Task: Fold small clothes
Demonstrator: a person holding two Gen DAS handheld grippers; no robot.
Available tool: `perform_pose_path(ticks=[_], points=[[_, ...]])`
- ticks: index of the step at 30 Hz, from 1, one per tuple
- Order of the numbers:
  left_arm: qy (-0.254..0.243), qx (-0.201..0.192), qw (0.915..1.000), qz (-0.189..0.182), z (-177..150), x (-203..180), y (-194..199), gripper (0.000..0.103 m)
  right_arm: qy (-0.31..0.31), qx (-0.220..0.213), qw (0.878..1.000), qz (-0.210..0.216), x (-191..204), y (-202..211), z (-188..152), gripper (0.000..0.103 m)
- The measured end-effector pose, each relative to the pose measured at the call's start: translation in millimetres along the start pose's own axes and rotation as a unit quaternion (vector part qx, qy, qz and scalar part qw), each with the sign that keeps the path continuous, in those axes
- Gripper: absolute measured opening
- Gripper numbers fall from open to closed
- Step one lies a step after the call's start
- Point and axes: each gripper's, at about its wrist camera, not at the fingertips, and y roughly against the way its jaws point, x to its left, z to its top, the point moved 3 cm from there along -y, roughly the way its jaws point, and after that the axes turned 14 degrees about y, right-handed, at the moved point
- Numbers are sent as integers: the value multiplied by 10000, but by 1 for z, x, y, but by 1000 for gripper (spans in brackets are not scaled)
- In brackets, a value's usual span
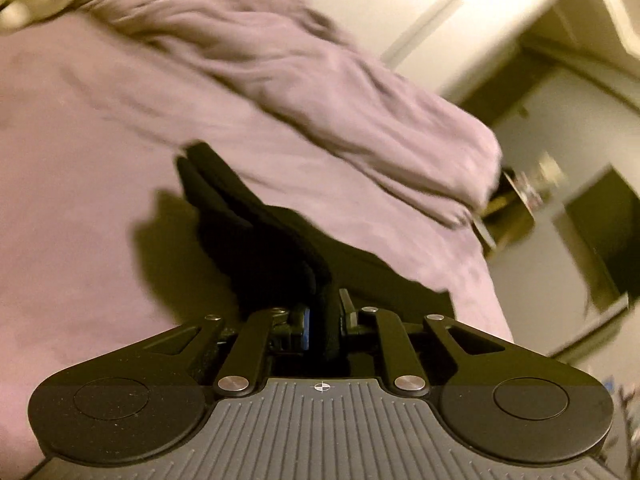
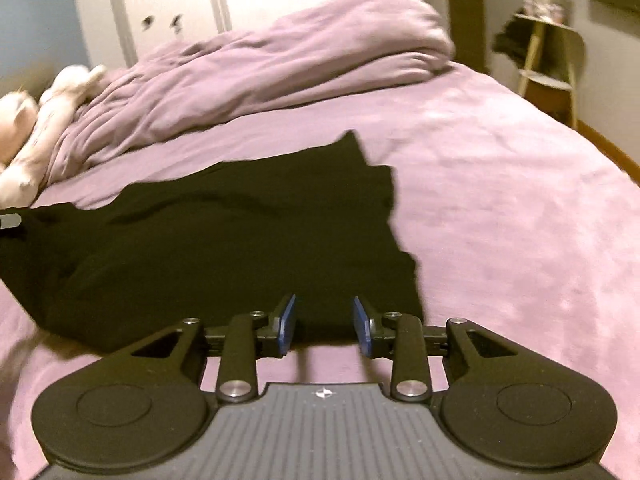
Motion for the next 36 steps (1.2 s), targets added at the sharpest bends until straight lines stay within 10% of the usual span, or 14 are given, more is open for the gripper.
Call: perform_pose_path(ticks=[7,12,18,23,36], points=[[-967,817,9919,66,-69,-68,-71,15,-241,-94,9996,-132,-22,8,-3,35],[-311,1644,9851,394,-108,-44,-107,39,-249,-60,9996,-121,-28,9,-5,39],[-183,1204,9925,89,-102,-30,-51,52,-213,-145,9997,10,-32,12,-6,43],[-170,583,9965,578,-88,-12,-26,52,-221,-142,9988,403,-12,2,2,44],[385,751,9946,611,-83,14,-33,51,-425,192,9749,2177,52,-54,41,57]])
